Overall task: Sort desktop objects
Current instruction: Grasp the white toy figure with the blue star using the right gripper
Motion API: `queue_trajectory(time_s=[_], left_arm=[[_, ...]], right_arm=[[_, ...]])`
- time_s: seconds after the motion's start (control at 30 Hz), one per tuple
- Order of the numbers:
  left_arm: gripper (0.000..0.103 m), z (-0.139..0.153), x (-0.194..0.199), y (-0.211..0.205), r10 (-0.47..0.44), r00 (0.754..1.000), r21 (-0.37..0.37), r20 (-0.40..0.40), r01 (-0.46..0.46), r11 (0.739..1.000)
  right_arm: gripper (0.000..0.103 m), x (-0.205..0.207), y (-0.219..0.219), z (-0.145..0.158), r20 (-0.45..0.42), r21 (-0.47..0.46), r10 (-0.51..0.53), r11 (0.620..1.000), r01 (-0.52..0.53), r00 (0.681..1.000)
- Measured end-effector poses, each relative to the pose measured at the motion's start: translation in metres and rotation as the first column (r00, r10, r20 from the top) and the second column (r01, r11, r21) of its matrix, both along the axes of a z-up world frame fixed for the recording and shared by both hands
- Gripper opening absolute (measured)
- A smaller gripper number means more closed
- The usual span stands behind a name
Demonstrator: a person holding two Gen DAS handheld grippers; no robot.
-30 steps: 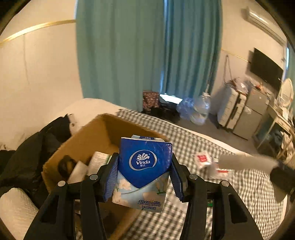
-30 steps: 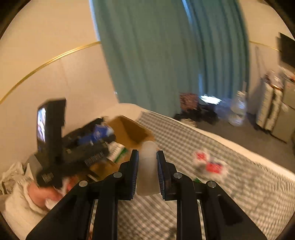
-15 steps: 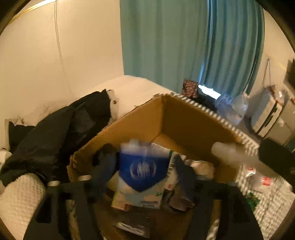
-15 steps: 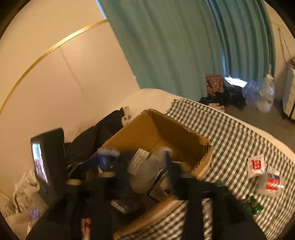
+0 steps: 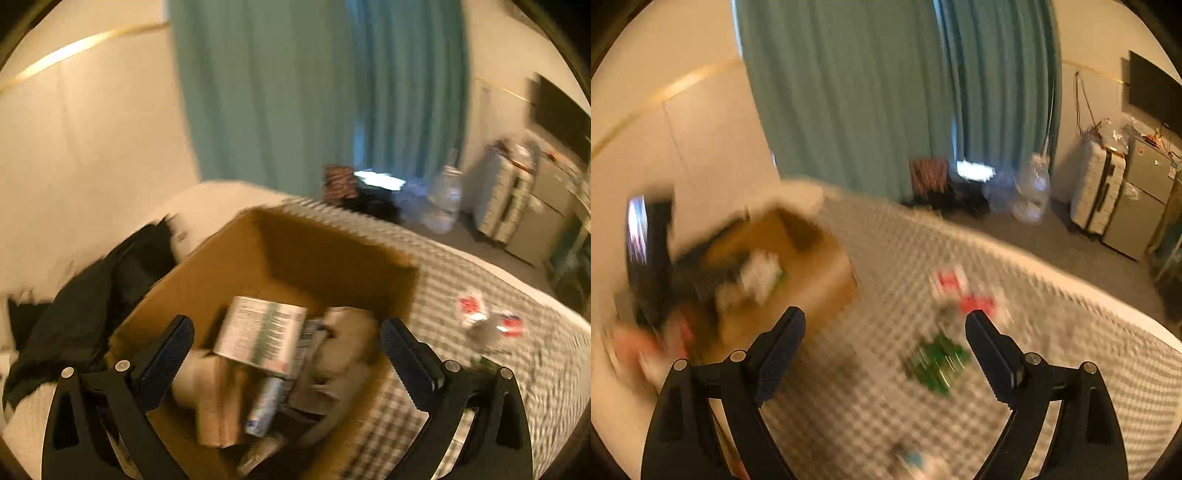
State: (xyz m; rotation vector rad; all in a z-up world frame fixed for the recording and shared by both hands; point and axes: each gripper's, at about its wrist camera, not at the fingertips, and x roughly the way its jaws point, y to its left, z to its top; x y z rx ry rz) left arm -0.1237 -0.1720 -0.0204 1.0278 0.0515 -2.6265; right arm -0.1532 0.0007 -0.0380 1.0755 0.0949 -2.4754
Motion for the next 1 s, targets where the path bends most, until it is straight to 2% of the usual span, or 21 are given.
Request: queue_trajectory(time_s=[0.07,0.17,0.23,0.27,0.33,0.43,0.47,0.57,0.6,0.67,0.7,0.8,0.9,1.0], left_arm=[[0.103,0.004,0.002,0.022,-0.076,0.997,0.023,-0.003,0.076,0.997],[0.103,0.004,0.004,0.053,-0.143,0.99,0.085,0.011,0.142,0.986],[0.103,-0.002,0.004,0.071,-0.186,0.982,0.142,0.032,0.18,0.973],[0.103,-0.005,0.004,0.077,-0.196,0.98,0.154,0.041,0.188,0.97],[0.103,-0.014,-0.001,0.09,-0.213,0.975,0.161,0.069,0.2,0.966],[0.103,-0.032,-0.007,0.111,-0.242,0.963,0.125,0.119,0.228,0.966],[0.103,-0.039,-0.011,0.117,-0.25,0.958,0.105,0.14,0.237,0.966],[0.103,-0.058,-0.014,0.128,-0.259,0.949,0.093,0.18,0.246,0.965],[0.103,-0.065,-0.016,0.133,-0.265,0.945,0.097,0.19,0.251,0.963],[0.103,-0.077,-0.022,0.138,-0.286,0.933,0.118,0.217,0.265,0.957],[0.103,-0.082,-0.026,0.14,-0.298,0.924,0.141,0.237,0.271,0.952],[0.103,-0.091,-0.033,0.148,-0.323,0.91,0.177,0.261,0.284,0.942],[0.103,-0.1,-0.04,0.162,-0.362,0.896,0.169,0.257,0.327,0.93],[0.103,-0.113,-0.047,0.177,-0.411,0.872,0.184,0.265,0.372,0.91]], right_arm=[[0.089,0.015,0.013,-0.033,0.078,0.095,0.02,0.995,-0.027,0.997],[0.089,0.029,0.023,-0.079,0.196,0.144,0.03,0.988,-0.059,0.98],[0.088,0.032,0.024,-0.109,0.281,0.21,-0.026,0.977,-0.035,0.959],[0.088,0.033,0.026,-0.118,0.295,0.225,-0.032,0.974,-0.037,0.955],[0.088,0.032,0.023,-0.135,0.356,0.252,-0.053,0.967,-0.042,0.933],[0.088,0.025,0.029,-0.153,0.423,0.213,-0.067,0.977,-0.027,0.904],[0.085,0.023,0.028,-0.157,0.444,0.192,-0.059,0.981,-0.03,0.894],[0.051,0.019,0.028,-0.173,0.516,0.157,-0.045,0.987,-0.043,0.855],[0.05,0.018,0.03,-0.177,0.536,0.14,-0.04,0.989,-0.042,0.843],[0.047,0.017,0.031,-0.174,0.525,0.121,-0.032,0.992,-0.038,0.851],[0.042,0.016,0.034,-0.167,0.502,0.109,-0.029,0.994,-0.03,0.864],[0.042,0.007,0.052,-0.135,0.392,0.091,-0.09,0.994,0.059,0.916],[0.042,-0.011,0.074,-0.126,0.364,0.052,-0.153,0.988,0.144,0.919],[0.042,-0.026,0.096,-0.13,0.361,0.077,-0.241,0.97,0.229,0.901]])
